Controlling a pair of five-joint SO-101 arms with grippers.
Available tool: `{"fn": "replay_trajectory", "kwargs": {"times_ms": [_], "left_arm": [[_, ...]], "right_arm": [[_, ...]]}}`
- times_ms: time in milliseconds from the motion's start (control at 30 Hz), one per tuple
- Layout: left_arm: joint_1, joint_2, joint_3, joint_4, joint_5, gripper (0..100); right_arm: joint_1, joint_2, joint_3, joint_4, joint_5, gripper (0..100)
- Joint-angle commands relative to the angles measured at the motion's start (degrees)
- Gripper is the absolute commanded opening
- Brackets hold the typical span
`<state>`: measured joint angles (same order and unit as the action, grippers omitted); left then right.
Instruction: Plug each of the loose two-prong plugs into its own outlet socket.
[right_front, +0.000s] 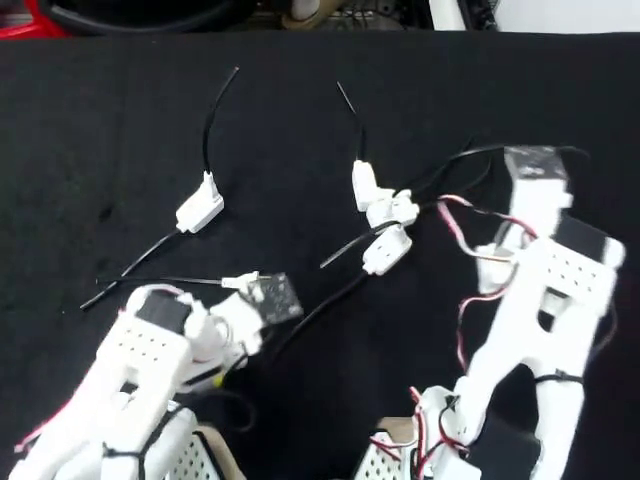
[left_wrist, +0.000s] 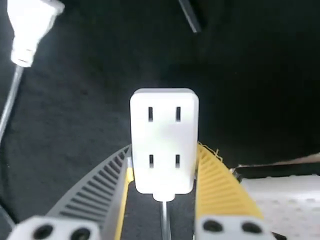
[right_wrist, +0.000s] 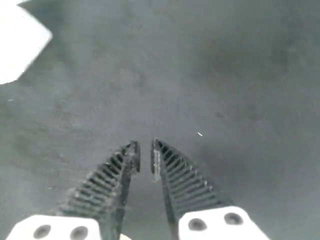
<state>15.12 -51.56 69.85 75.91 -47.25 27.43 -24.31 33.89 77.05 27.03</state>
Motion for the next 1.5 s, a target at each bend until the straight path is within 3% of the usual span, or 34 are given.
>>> {"fn": "replay_trajectory", "kwargs": {"times_ms": [0, 200, 333, 500, 733, 833, 967, 1167, 1300, 1467], "left_arm": [[-1.7, -6.1, 5.6, -4.5, -3.0, 9], [-5.2, -12.3, 8.5, -5.4, -3.3, 23], [-8.7, -17.2, 7.8, -5.1, -3.1, 26], [-12.2, -25.7, 1.1, 5.9, -2.9, 26], [-18.5, -40.3, -1.4, 9.1, -1.0, 26], [-25.5, -44.4, 0.0, 9.0, -1.0, 25], [-35.4, -48.6, 5.8, 8.0, 2.5, 25], [-47.8, -52.9, 19.0, -4.2, 17.0, 25], [-54.5, -52.7, 20.7, -8.4, 24.1, 25], [-59.0, -52.7, 21.0, -8.5, 27.5, 25]], "right_arm": [[-10.7, -0.2, -3.6, -0.1, 0.1, 4.7], [-23.0, -0.2, -7.4, 2.7, 0.3, 4.8], [-30.0, -0.2, -16.0, 10.7, 1.8, 13.2], [-42.5, 0.3, -25.4, 15.8, 4.6, 17.3], [-62.6, 0.3, -20.7, 8.1, 11.9, 17.3], [-68.0, 0.3, -12.8, -1.7, 9.5, 17.3], [-70.1, 0.3, -1.4, -14.2, 2.5, 17.3], [-70.2, 0.3, 7.8, -29.2, 3.3, 17.5], [-70.2, 4.4, 5.8, -30.7, 3.5, 17.4], [-70.2, 19.7, -2.9, -30.1, 4.9, 17.3]]}}
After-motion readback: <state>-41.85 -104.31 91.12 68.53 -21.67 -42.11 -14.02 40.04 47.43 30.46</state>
